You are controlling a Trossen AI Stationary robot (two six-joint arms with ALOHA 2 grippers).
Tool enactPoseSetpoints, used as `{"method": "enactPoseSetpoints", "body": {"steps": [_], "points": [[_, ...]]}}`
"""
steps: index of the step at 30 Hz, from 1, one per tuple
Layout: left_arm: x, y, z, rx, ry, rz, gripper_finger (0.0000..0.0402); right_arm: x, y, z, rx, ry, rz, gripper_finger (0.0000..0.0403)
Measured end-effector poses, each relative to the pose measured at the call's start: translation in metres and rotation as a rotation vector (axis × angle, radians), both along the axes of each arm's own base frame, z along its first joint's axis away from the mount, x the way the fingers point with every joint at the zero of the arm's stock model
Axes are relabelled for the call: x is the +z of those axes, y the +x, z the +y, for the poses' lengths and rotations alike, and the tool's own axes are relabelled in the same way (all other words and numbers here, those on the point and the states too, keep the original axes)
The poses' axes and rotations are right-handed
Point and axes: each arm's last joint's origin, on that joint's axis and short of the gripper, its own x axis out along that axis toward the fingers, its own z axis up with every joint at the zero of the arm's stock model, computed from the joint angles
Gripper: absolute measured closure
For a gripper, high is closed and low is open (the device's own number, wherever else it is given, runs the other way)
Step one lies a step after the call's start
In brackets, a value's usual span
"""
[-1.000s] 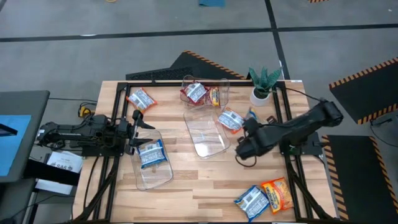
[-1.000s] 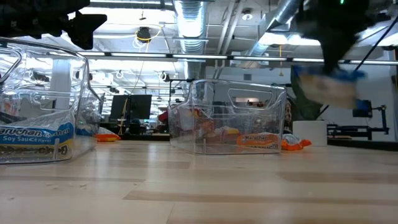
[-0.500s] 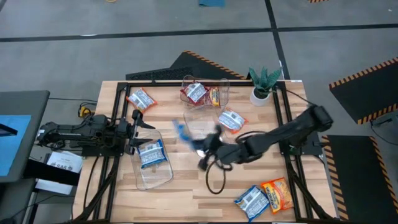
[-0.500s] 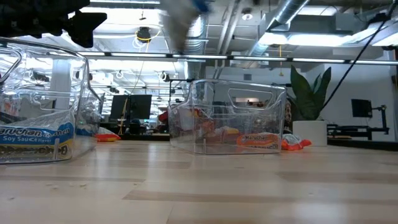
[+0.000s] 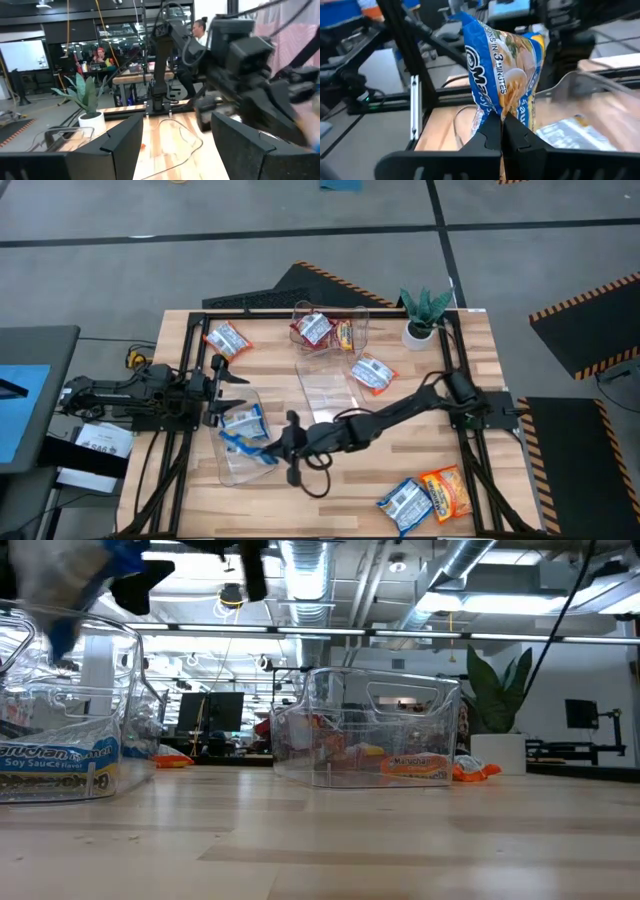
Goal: Sort Maruchan noodles
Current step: Put the top blue noodle pack into the bottom transparent bin, then put the blue noodle pack into the bottom transparent bin
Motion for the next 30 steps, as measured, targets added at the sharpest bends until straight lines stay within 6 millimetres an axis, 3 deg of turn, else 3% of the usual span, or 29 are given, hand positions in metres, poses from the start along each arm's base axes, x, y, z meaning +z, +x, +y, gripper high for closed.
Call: {"method": "enactPoseSetpoints", "body": {"steps": [4, 13, 22, 26, 30], "points": [[0.0, 0.0, 0.0, 0.003, -0.001, 0.004, 0.0176, -0.006, 0.011, 0.0, 0.025, -0.006, 0.047, 0.0387], [0.0, 0.0, 0.0, 0.004, 0.0, 0.005, 0.0176, -0.002, 0.012, 0.001, 0.019, 0.021, 0.039, 0.0339], [0.0, 0.0, 0.0, 0.014, -0.003, 0.005, 0.0176, 0.002, 0.012, 0.001, 0.027, 0.018, 0.012, 0.0229], [-0.001, 0.0, 0.0, 0.014, -0.005, 0.008, 0.0176, 0.02, -0.001, 0.003, 0.033, -0.063, 0.081, 0.0189], [-0.002, 0.0, 0.0, 0.013, -0.013, 0.021, 0.0176, 0.039, -0.029, 0.006, -0.083, -0.178, 0.26, 0.0179]]}}
